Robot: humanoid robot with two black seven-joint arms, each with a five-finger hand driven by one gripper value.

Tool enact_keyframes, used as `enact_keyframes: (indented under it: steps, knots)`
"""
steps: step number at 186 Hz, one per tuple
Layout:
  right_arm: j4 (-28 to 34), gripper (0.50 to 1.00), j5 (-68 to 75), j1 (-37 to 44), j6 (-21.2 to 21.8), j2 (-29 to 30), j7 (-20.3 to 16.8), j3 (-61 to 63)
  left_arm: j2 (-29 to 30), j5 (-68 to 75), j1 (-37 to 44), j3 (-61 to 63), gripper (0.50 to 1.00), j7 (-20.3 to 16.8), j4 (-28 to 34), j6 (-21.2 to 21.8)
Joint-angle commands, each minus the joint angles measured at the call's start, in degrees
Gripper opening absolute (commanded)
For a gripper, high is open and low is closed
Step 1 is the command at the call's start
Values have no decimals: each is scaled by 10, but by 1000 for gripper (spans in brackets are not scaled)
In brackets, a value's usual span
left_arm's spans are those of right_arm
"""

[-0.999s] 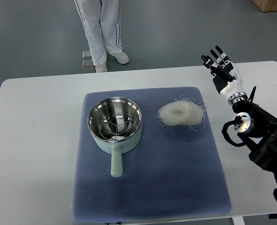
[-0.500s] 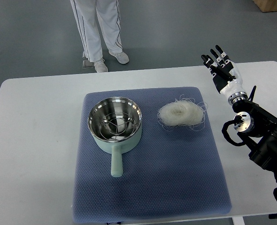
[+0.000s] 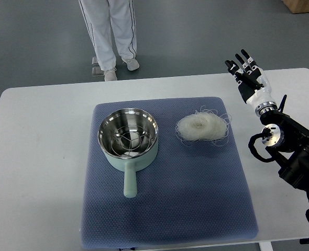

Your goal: Put vermicelli into pot with right hand

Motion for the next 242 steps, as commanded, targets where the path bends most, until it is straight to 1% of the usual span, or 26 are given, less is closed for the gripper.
enact_keyframes:
  steps: [1,128,158,178,204,224,242]
  knots:
    - [-1,928,0,0,0,0,1,0,0,0,0,0,1000,0,0,0]
    - [5,928,-11,4,0,-6,0,-3,0,0,-1,0,1000,0,0,0]
    - [11,928,-19,21,-6,-43,-2,-15,0,0,-1,0,1000,0,0,0]
    - [15,928,-85,33,-4,-67,-4,-22,0,0,-1,0,1000,0,0,0]
    - [27,928,-205,53,3,-106,-5,-63,0,0,-1,0,1000,0,0,0]
    - [47,928,-310,63,25,-137,-4,-107,0,0,-2,0,1000,0,-1,0]
    - [78,928,-417,77,43,-166,-2,-152,0,0,-2,0,1000,0,0,0]
